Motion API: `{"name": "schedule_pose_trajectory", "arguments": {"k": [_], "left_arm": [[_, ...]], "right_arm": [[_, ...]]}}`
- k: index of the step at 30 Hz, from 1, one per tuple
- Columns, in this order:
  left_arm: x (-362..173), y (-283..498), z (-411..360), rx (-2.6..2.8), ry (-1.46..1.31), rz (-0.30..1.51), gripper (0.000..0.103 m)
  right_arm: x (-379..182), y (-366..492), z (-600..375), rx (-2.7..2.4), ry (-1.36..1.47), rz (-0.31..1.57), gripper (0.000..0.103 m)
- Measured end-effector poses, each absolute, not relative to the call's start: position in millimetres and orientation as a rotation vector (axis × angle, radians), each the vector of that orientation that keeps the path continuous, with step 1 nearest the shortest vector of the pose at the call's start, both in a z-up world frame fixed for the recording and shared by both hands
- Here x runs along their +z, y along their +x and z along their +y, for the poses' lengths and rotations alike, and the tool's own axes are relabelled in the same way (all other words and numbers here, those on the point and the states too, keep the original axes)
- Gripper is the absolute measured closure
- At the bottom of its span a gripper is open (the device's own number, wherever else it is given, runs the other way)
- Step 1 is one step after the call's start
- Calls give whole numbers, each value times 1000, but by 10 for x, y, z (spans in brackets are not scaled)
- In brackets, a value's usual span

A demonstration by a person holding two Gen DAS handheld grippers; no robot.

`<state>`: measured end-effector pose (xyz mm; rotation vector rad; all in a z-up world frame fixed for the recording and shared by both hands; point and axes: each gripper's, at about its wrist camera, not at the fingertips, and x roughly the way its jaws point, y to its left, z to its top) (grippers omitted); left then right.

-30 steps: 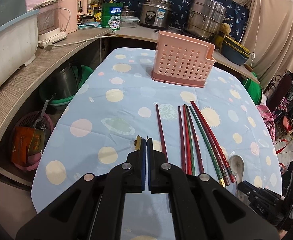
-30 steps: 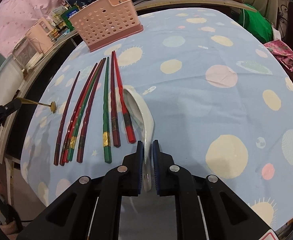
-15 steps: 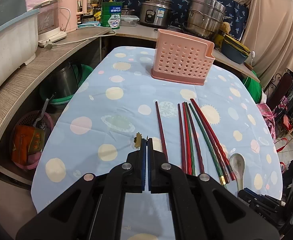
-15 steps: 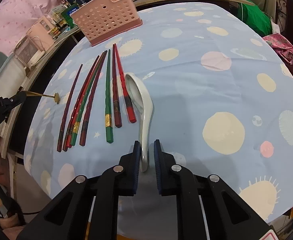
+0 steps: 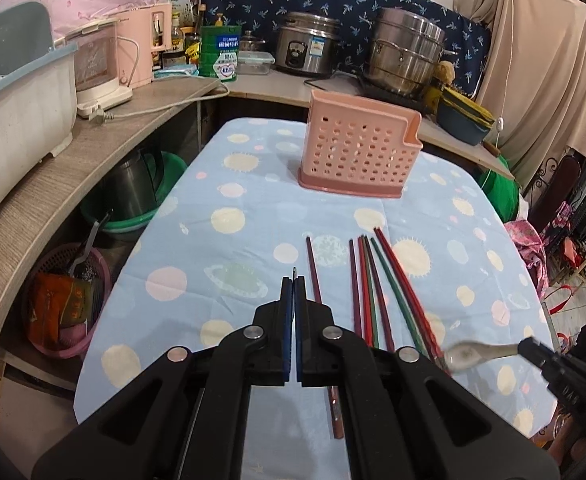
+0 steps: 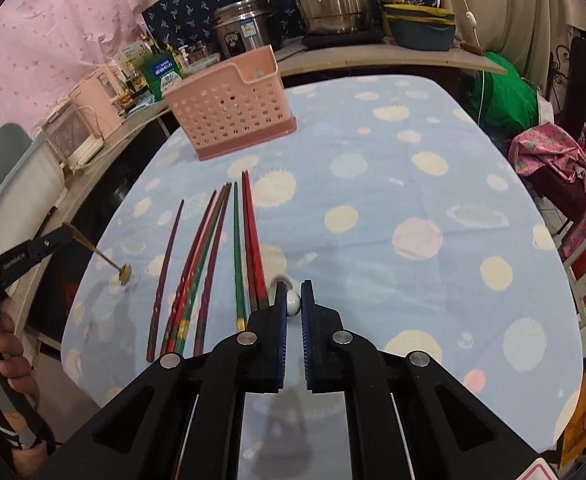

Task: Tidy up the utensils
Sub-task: 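Lift the gold spoon with the left tool while the right tool lifts the white spoon, then lower both spoons into the pink caddy and open both tools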

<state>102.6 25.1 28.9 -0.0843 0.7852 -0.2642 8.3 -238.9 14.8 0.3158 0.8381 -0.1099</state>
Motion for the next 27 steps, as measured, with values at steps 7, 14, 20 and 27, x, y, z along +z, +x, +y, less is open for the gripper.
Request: {"name": "schedule_pose_trajectory", "arguments": {"k": [7, 14, 20, 27], "left_arm": [[610, 1287, 189, -291, -87, 726, 103], [1063, 1737, 37, -315, -87, 645, 103], [1533, 2214, -151, -336, -88, 554, 103], [1733, 2866, -330, -377, -136, 546, 103]], "right_arm": [[502, 547, -2558, -110, 313, 723, 96], [953, 1236, -2696, -74, 322, 603, 96], [1288, 1940, -2776, -40, 323, 517, 96], [1398, 2657, -2889, -71, 323, 494, 96]]}}
